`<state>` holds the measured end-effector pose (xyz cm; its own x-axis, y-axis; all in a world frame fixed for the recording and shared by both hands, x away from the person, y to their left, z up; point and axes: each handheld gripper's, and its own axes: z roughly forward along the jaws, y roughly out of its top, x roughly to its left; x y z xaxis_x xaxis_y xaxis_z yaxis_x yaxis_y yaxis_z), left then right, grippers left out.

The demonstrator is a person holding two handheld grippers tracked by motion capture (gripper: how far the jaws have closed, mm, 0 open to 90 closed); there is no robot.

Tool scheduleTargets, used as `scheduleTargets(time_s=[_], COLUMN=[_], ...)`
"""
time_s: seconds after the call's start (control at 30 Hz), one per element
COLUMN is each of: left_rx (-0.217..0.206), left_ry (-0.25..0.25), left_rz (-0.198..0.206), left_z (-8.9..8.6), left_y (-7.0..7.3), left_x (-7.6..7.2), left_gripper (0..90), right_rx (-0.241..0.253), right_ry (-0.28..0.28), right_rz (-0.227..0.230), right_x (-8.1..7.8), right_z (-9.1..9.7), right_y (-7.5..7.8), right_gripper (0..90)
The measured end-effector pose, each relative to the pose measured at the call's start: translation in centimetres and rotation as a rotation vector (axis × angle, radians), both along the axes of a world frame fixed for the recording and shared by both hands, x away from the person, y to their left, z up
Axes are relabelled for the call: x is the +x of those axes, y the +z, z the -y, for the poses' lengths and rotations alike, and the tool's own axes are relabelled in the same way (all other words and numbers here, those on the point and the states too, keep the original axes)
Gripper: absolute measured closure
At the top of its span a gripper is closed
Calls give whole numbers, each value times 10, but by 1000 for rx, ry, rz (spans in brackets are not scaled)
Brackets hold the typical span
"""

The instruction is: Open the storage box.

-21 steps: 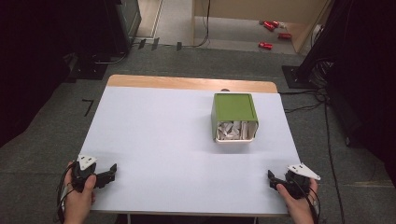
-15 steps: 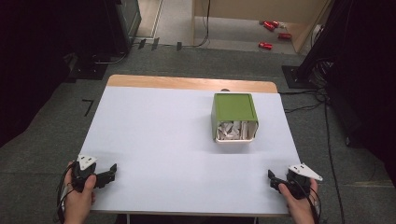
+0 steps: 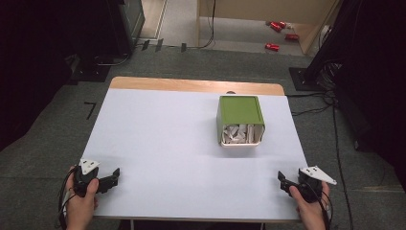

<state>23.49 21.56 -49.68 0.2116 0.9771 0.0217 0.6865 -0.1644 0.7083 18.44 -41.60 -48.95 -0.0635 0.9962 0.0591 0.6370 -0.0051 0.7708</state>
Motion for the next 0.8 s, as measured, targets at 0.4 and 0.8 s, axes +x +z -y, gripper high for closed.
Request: scheduleTargets(time_s=[0.4, 0.8], left_rx=[1, 0], left_ry=[-1, -1], left_rz=[-1, -1], left_z=[0, 0], left_y=[0, 0], left_x=[0, 0], left_gripper=[126, 126], right_rx=[7, 29], right_ry=[24, 55], right_rz=[68, 120], right_x=[16, 44], right_z=[-11, -33], right_y=[31, 52], right_gripper=[211, 232])
